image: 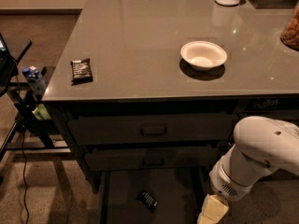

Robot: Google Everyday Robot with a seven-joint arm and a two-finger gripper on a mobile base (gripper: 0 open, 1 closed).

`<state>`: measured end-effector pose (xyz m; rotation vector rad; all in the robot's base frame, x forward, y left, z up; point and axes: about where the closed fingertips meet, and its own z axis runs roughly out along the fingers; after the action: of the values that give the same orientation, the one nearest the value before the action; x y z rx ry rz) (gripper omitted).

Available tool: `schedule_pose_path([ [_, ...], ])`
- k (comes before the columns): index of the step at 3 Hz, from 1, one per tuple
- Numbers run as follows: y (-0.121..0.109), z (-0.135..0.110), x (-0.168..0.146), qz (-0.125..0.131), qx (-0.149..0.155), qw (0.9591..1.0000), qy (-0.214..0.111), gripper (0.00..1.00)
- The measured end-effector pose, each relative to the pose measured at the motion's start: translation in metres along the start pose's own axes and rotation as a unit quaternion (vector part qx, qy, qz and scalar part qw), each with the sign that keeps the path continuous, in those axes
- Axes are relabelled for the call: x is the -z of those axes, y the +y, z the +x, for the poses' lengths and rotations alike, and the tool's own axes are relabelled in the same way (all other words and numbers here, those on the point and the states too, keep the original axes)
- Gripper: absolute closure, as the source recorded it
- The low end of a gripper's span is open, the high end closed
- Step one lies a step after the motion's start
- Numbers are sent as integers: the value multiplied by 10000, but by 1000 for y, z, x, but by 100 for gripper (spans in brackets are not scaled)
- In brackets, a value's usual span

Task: Pick rxbar blueberry from bottom drawer and place on counter

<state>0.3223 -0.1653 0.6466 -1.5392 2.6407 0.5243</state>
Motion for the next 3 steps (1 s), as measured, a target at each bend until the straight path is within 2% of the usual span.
schedule_pose_path([
  [1,0,0,0,0,3,10000,-1,0],
  [2,1,14,-38,-169,-218,9996,-77,0],
  [3,-11,27,-93,-305,-578,9978,-144,0],
])
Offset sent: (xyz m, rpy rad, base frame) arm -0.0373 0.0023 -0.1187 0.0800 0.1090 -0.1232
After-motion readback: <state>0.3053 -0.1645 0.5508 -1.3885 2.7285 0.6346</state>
